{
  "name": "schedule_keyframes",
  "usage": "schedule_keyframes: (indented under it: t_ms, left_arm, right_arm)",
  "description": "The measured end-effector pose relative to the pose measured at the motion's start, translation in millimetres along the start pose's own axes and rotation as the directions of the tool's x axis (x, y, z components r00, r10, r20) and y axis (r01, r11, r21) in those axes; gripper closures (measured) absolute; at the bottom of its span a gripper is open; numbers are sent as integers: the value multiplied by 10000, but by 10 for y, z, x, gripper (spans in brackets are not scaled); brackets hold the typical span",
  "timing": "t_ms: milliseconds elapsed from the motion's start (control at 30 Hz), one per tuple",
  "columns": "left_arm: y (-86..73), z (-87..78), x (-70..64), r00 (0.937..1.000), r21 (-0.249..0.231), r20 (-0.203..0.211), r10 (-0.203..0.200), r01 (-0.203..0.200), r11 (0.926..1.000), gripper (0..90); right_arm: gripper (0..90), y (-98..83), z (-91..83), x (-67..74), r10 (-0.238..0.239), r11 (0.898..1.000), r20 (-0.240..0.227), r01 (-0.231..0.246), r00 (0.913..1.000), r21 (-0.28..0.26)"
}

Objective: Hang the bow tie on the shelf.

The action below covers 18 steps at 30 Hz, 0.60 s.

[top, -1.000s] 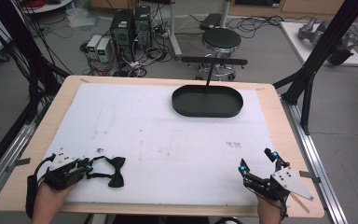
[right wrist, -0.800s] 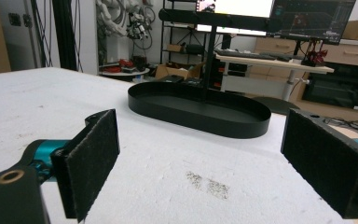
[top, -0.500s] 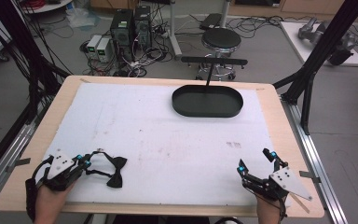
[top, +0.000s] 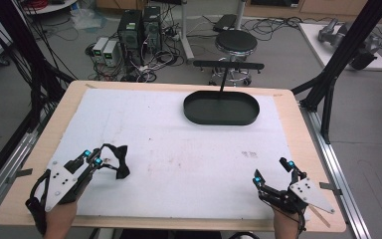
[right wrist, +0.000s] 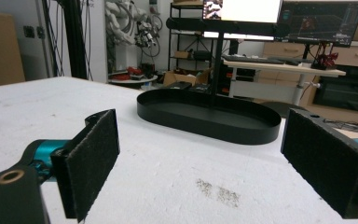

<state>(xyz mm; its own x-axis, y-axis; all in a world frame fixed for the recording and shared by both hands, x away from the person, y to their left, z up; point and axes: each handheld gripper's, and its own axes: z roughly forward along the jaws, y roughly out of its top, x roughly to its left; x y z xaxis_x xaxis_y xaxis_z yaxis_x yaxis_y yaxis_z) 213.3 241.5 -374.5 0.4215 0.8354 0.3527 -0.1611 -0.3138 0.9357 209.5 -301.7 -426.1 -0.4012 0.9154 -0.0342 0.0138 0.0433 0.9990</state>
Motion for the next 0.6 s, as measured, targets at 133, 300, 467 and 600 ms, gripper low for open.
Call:
schedule_keyframes:
  t_ms: [133, 300, 467, 600]
  left_arm:
    - [147, 175, -50, 9996, -481, 285, 0, 14, 9988, 869]
    - [266, 365, -109, 9990, -894, 443, -111, 151, 9959, 869]
    - [398, 630, -209, 9985, -1271, 538, -58, 126, 9918, 869]
    - [527, 861, -268, 9970, -1597, 751, -190, 308, 9867, 869]
  right_arm:
    - [106, 6, 24, -2, -15, 10000, -88, 15, 10000, -65]
    - [106, 5, 34, -7, 116, 9999, -150, -118, 9998, -106]
    - [106, -3, 36, -16, 148, 9998, -183, -151, 9997, -163]
    - [106, 2, 23, -42, 219, 9995, -160, -223, 9996, -235]
